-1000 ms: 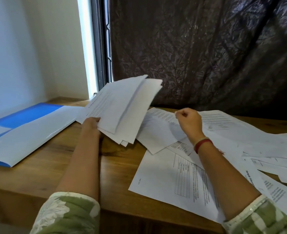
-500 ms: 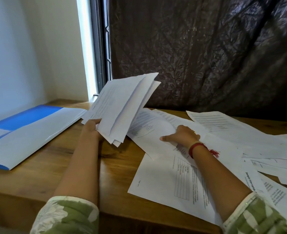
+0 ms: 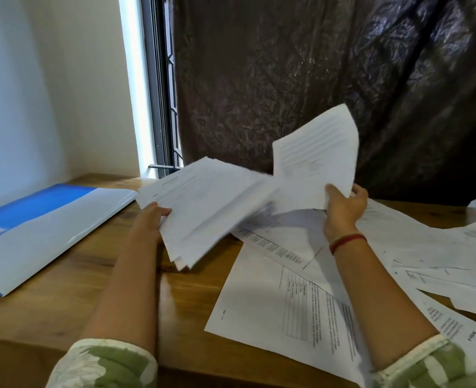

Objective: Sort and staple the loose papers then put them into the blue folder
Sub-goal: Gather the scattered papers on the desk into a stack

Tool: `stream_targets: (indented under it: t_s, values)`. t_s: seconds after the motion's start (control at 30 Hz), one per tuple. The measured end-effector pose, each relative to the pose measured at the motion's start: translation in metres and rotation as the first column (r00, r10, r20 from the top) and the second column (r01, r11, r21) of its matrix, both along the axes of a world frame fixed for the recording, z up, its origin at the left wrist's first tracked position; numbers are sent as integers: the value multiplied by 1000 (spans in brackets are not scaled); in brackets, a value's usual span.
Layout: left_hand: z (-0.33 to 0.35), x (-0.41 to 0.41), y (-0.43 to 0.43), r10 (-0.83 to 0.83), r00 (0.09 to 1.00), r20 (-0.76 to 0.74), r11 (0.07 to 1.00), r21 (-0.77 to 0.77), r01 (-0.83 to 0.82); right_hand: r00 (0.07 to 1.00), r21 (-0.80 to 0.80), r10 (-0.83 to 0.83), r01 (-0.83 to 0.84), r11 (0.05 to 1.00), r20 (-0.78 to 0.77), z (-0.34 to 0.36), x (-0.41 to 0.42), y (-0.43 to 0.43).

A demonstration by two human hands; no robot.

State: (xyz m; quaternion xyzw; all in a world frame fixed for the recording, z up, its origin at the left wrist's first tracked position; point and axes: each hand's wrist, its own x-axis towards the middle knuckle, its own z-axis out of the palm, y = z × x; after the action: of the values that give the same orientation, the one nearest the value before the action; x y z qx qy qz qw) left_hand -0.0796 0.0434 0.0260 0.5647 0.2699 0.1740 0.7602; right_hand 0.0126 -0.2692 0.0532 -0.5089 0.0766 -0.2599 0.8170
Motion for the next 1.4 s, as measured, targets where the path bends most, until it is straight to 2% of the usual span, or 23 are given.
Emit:
stream_targets:
  t_s: [0.1,0.13,0.2,0.27,0.33,0.4,0.47,0.53,0.6,0.67,0.73,0.87,0.97,1.03,1.17,1.27,1.33,1.4]
  values:
    - [-4,4,-3,5,1000,-26,992,123,-1,999,318,50,-47,947,-1,1,5,-11]
    - [-4,4,-8,-17,999,-49,986,166,25,993,370,114,-100,924,-16,2,4,-13]
    - [-3,3,-16,-47,996,-74,977,206,61,956,374,288,-247,894,-57,-2,2,-13]
    - [-2,3,-21,-67,994,-91,974,209,85,886,268,444,-400,877,-133,-5,-3,-3]
    - [-3,4,-21,-70,993,-93,973,214,88,819,74,521,-519,851,-241,-11,-10,11]
    - [-5,6,-19,-63,992,-109,968,234,87,756,-91,574,-626,774,-314,-19,-15,24]
    - [-7,9,-17,-53,993,-108,967,242,78,701,-213,567,-690,692,-432,-22,-23,33]
    - [-7,10,-16,-41,994,-101,971,231,64,669,-351,491,-727,590,-558,-20,-29,37]
    - [-7,10,-14,-20,997,-73,979,202,35,655,-446,445,-749,491,-611,-18,-29,40]
    - [-9,10,-13,-29,998,-57,982,185,39,664,-521,402,-746,415,-631,-16,-32,43]
    - [-11,9,-14,-41,998,-51,980,192,50,662,-543,385,-749,380,-643,-14,-34,45]
    - [-4,1,-25,-64,992,-113,954,286,94,698,-513,420,-714,477,-580,-10,-37,46]
    - [-5,2,-25,-54,989,-135,952,293,91,768,-529,392,-635,563,-506,-15,-29,46]
    - [-6,2,-23,-56,988,-146,951,294,97,779,-524,396,-622,582,-486,-17,-27,44]
    - [-9,5,-23,-62,993,-101,954,287,88,774,-645,383,-632,429,-504,-22,-26,45]
    - [-12,7,-18,20,999,-39,978,207,-12,882,-771,257,-469,430,-394,-24,-23,41]
    - [-11,3,-13,143,989,-48,971,200,-131,941,-892,91,-338,302,-326,-23,-18,30]
    - [-12,0,-2,272,961,-42,944,206,-258,951,-944,-43,-297,141,-306,-21,-14,18]
